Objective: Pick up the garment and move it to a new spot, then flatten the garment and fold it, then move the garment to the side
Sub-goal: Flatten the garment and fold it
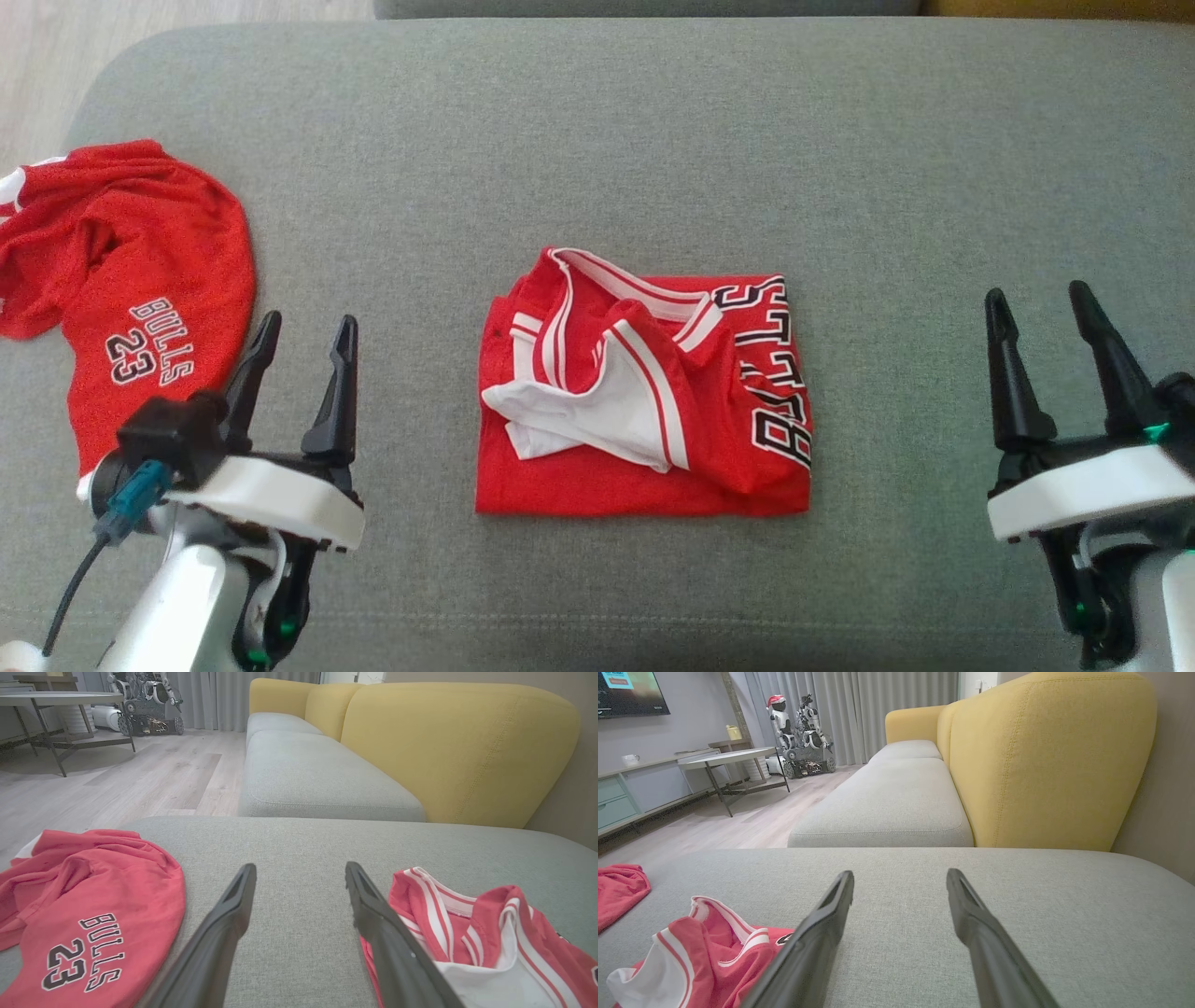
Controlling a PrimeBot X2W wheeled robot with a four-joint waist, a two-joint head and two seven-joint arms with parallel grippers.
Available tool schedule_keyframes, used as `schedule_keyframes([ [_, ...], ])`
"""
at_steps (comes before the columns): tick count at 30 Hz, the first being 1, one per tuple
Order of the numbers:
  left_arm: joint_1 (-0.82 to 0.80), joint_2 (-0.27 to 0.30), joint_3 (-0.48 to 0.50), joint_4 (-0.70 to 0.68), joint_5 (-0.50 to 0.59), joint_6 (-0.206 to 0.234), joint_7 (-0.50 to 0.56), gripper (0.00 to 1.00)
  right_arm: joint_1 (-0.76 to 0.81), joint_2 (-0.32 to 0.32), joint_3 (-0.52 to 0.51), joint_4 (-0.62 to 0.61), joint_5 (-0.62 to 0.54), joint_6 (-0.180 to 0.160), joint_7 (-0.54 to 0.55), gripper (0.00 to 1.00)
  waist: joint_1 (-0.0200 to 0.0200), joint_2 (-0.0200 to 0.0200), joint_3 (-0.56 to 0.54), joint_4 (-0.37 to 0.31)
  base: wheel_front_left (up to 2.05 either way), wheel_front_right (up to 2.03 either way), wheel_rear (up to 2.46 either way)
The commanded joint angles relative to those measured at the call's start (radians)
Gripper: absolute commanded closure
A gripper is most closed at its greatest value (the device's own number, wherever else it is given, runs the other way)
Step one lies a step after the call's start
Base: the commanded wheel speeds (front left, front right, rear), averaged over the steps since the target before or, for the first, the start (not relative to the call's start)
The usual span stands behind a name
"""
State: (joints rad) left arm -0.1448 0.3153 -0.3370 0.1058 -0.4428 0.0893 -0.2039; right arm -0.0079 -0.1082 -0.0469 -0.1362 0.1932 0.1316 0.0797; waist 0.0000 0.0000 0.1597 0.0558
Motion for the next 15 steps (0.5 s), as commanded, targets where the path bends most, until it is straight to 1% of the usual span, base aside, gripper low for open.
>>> schedule_keyframes([
  [1,-0.025,0.032,0.043,-0.034,-0.002,0.007,0.001,0.00,-0.010,-0.005,0.012,-0.042,-0.002,-0.001,0.004,0.00,0.0000,0.0000,0.001,0.000,0.00,0.00,0.00],
  [11,-0.023,0.035,0.035,-0.040,-0.004,0.012,0.004,0.00,-0.006,-0.003,0.013,-0.037,0.003,-0.001,0.011,0.00,0.0000,0.0000,-0.002,0.001,0.00,0.00,0.00],
  [15,-0.027,0.035,0.030,-0.044,-0.005,0.012,0.005,0.00,-0.018,-0.003,0.042,-0.022,0.005,-0.001,0.020,0.00,0.0000,0.0000,0.004,0.008,0.00,0.00,0.00],
])
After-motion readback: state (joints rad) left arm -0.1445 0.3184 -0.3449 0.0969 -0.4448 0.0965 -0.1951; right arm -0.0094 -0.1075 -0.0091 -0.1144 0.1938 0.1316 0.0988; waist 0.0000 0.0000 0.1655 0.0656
